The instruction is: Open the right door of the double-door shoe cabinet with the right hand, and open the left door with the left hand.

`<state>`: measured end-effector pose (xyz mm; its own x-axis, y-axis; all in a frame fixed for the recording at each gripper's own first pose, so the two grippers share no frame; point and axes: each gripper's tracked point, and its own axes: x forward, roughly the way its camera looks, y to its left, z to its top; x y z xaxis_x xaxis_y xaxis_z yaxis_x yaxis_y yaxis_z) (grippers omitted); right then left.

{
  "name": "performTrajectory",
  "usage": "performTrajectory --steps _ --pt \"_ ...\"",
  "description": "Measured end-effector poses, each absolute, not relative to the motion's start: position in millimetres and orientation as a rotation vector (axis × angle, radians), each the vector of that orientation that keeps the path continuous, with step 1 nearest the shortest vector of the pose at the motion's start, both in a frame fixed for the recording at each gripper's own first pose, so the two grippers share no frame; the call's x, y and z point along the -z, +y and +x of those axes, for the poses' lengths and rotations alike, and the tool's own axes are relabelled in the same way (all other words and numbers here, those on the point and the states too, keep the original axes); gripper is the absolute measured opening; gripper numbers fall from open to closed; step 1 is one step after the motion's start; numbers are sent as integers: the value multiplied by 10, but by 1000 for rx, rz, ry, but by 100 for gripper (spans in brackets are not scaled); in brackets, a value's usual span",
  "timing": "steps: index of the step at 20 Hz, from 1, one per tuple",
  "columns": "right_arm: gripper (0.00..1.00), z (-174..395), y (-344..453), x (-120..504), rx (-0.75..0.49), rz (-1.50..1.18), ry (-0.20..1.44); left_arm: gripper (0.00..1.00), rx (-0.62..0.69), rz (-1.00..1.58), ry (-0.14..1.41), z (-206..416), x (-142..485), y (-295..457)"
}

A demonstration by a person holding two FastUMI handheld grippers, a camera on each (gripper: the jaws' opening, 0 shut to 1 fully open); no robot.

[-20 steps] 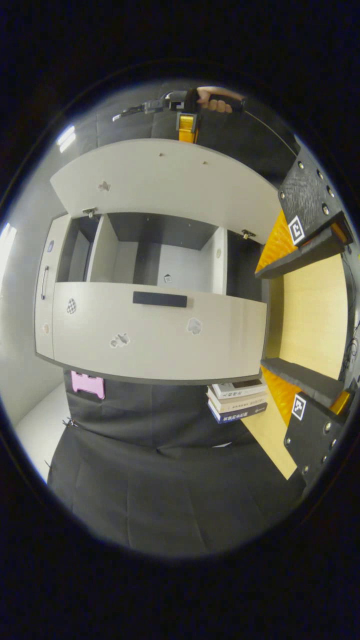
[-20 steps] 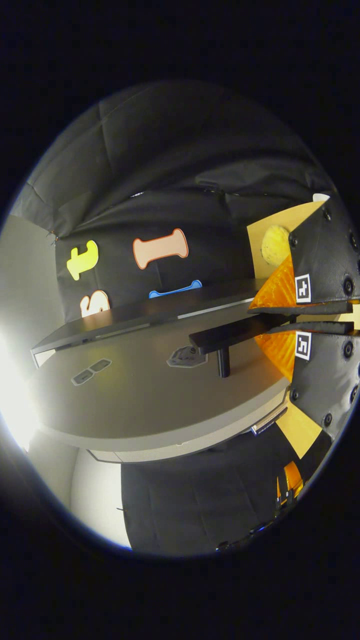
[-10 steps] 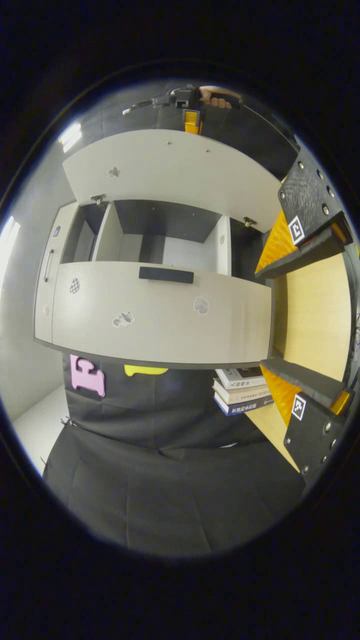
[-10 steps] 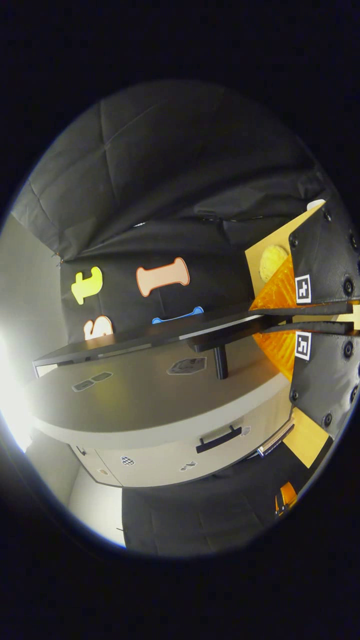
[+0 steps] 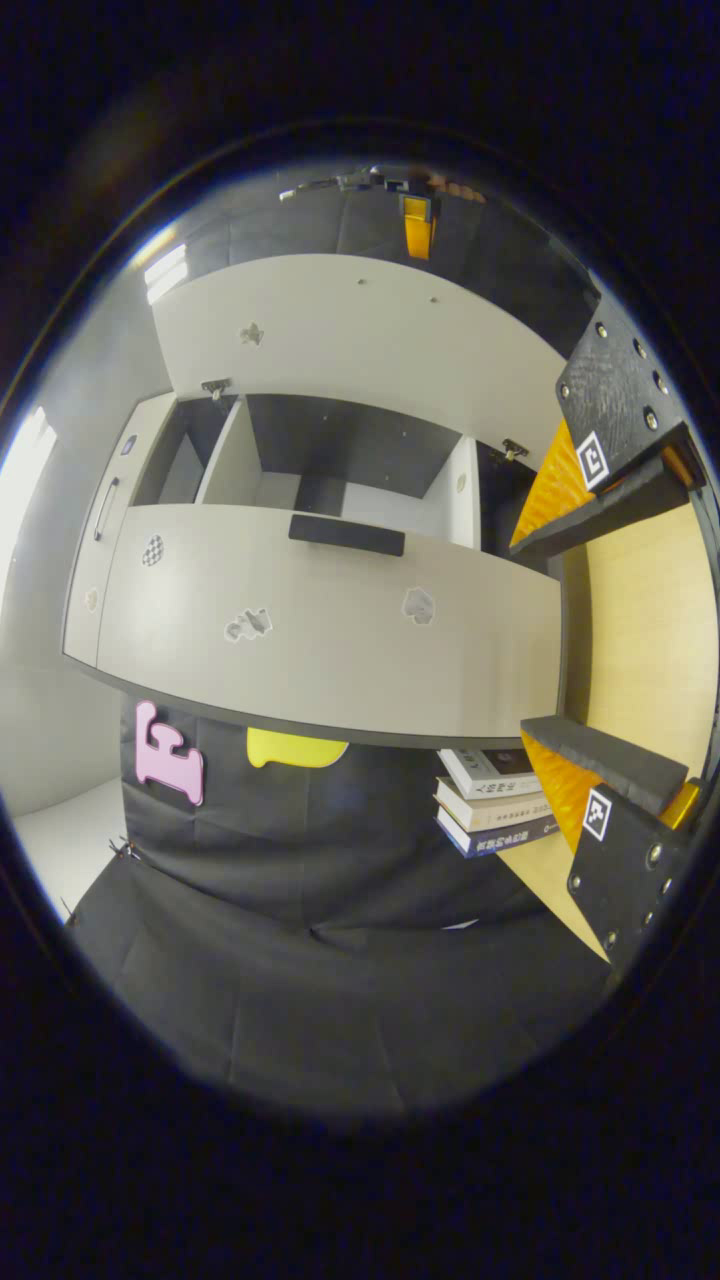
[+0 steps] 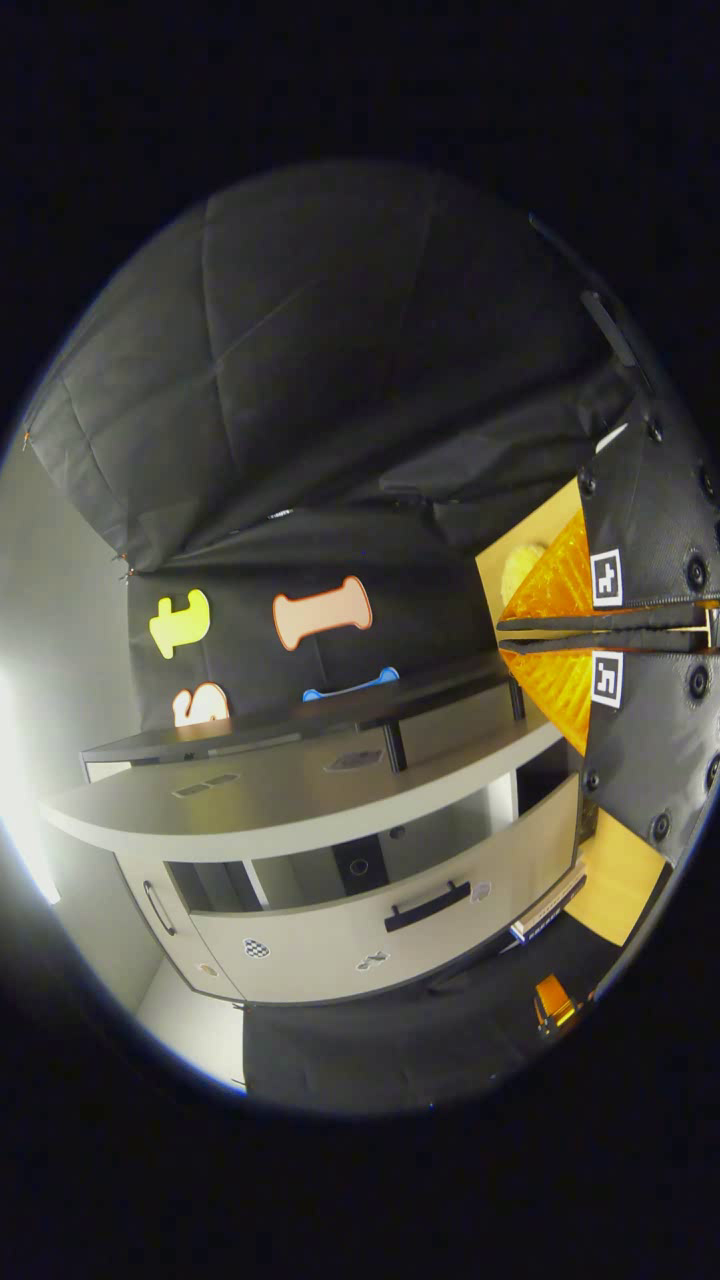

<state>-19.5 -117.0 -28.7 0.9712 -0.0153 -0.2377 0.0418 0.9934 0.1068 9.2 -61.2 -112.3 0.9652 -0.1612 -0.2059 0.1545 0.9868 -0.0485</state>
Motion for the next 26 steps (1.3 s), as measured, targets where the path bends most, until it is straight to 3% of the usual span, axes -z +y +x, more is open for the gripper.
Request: performTrajectory --steps 6,8,9,11,14,15,17,18,22,23,26 --pt "2 -96 -1775 232 190 115 185 92 194 -7 142 712 836 -933" --pt "8 41 -2012 285 236 88 186 92 196 -7 116 911 716 -1100" --pt "22 115 -2069 309 247 91 190 92 195 -7 105 1016 664 -1182" --pt "27 312 -2180 361 255 114 200 92 192 -9 78 1236 583 -1343" --pt "82 598 -2316 524 251 90 231 92 181 -4 59 1538 506 -1547" --pt "91 663 -2362 561 256 68 239 92 180 -3 51 1635 473 -1613" --pt "92 806 -2401 644 253 28 248 92 180 -2 42 1832 435 -1738" --pt "98 861 -2389 688 239 17 257 92 179 2 41 1927 428 -1797" --pt "98 1032 -2440 855 217 5 280 92 155 12 47 2176 448 -1936" --pt "93 1070 -2465 897 217 11 287 91 153 11 41 2211 427 -1971" --pt "93 1211 -2492 912 206 32 292 77 135 24 28 2332 375 -2026"
